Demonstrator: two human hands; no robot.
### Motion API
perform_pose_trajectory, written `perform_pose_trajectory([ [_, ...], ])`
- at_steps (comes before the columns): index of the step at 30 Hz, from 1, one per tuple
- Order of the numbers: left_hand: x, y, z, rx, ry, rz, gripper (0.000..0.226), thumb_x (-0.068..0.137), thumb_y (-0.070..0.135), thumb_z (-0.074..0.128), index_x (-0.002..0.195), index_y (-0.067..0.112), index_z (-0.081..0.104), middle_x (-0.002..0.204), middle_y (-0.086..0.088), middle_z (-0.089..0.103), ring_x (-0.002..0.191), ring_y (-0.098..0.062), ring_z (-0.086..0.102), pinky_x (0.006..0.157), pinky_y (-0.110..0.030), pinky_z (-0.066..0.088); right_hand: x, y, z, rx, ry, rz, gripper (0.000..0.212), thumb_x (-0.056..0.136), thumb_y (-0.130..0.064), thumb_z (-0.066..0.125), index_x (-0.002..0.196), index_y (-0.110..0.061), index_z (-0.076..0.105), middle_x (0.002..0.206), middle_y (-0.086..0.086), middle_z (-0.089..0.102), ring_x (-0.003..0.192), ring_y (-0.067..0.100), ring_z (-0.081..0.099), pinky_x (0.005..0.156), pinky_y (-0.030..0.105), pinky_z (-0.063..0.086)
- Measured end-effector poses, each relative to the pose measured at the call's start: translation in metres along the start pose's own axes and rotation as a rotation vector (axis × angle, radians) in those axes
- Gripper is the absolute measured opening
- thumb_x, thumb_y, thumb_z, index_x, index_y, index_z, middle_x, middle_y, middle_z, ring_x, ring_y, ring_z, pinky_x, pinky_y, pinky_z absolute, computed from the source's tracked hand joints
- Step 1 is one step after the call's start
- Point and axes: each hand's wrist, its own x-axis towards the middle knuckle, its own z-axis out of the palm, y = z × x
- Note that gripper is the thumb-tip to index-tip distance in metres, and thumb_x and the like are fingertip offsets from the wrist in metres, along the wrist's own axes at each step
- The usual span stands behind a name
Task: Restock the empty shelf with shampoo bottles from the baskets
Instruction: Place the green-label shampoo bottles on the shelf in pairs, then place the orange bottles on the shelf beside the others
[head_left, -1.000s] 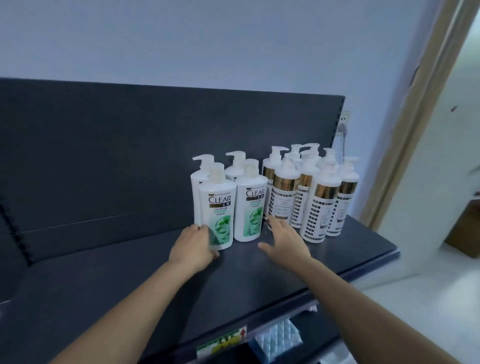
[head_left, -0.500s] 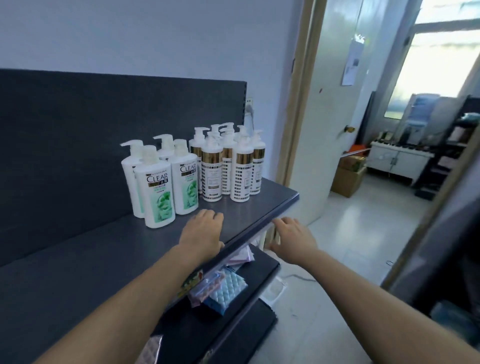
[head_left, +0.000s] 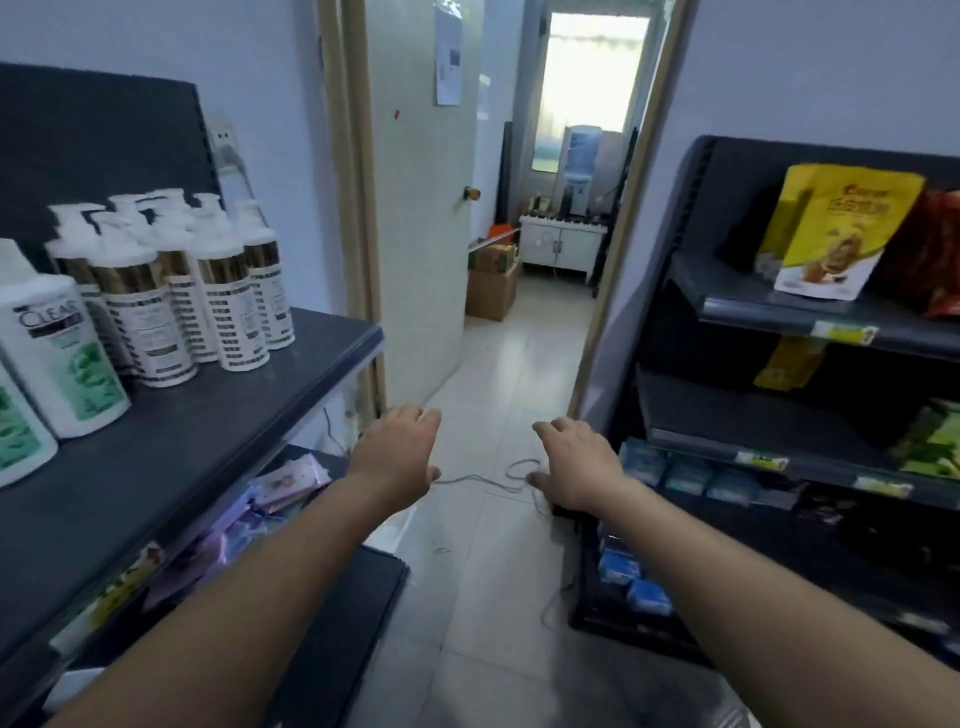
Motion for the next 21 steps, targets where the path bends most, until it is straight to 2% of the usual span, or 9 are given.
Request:
perform_pose_trajectory([
  [9,0.007,0.094,0.03,-0.104,-0.097,0.382,0.058,0.088,0.033,0.065,0.137,0.015,0.041,0.134,-0.006,0.047,0.128,-0.025,0.04,0.1,-0.037,0.04,-0.112,0.07,0.022,0.04,-0.055,0.431,0.063,0.091,-0.046,0.061,0.143,-0.016,0.038,0.142,0.009,0.044,0.13,0.03,0.042,0.102,0.041,0.042],
  [18,-0.038,0.194,0.068,-0.112,-0.168,0.744,0.07,0.087,0.04,0.066,0.143,0.015,0.034,0.136,-0.006,0.046,0.129,-0.026,0.039,0.102,-0.038,0.041,-0.256,0.101,0.061,0.101,-0.114,0.792,0.063,0.089,-0.045,0.06,0.141,-0.015,0.041,0.14,0.011,0.047,0.131,0.031,0.042,0.106,0.043,0.04],
  [21,-0.057,0.232,0.077,-0.14,-0.189,0.853,0.068,0.087,0.037,0.065,0.142,0.013,0.035,0.135,-0.007,0.046,0.129,-0.026,0.039,0.1,-0.038,0.042,-0.303,0.112,0.068,0.141,-0.135,0.918,0.066,0.088,-0.045,0.062,0.142,-0.015,0.039,0.143,0.011,0.045,0.132,0.03,0.041,0.107,0.043,0.04],
])
